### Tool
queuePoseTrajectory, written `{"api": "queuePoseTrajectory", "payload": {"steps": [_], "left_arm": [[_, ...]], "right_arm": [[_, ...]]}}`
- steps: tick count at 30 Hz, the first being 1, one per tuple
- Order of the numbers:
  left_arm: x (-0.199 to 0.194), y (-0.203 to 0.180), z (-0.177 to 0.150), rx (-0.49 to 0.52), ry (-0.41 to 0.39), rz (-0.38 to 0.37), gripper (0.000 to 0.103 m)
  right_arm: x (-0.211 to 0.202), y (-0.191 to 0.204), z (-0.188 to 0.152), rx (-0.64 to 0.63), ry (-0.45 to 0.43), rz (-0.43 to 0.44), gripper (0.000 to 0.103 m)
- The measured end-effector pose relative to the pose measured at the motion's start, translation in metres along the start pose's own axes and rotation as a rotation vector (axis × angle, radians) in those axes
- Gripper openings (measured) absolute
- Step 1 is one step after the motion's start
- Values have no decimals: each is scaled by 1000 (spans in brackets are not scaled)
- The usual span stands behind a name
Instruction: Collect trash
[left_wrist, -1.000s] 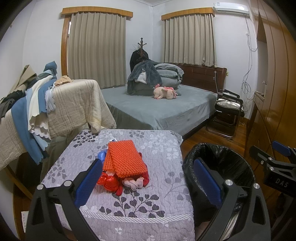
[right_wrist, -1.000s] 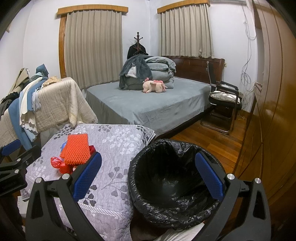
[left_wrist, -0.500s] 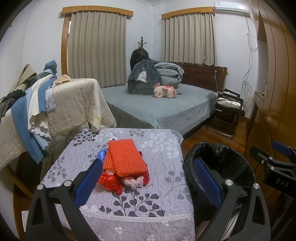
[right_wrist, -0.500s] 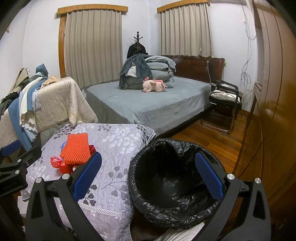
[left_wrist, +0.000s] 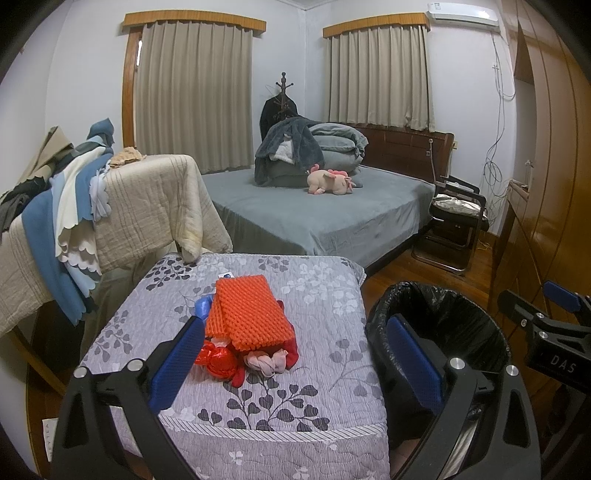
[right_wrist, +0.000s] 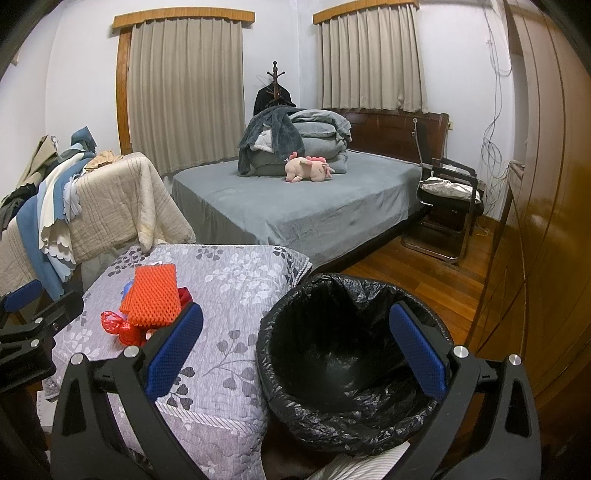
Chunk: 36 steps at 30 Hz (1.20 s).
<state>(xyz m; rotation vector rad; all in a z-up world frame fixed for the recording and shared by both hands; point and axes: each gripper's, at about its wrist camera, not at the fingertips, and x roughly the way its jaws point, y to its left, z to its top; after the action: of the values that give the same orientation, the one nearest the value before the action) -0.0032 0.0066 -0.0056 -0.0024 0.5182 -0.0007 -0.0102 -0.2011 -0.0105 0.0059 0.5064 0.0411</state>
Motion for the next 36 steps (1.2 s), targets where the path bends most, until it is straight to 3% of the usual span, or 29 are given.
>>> {"api": "queuePoseTrajectory", "payload": {"steps": [25,36], "left_arm": [[18,6,-15,-17,23,10,97],[46,47,-18,-54,32,101,97]], "right_arm": [[21,18,-15,-11,18,16,98],[72,56,-3,-64,43,92,98]]}}
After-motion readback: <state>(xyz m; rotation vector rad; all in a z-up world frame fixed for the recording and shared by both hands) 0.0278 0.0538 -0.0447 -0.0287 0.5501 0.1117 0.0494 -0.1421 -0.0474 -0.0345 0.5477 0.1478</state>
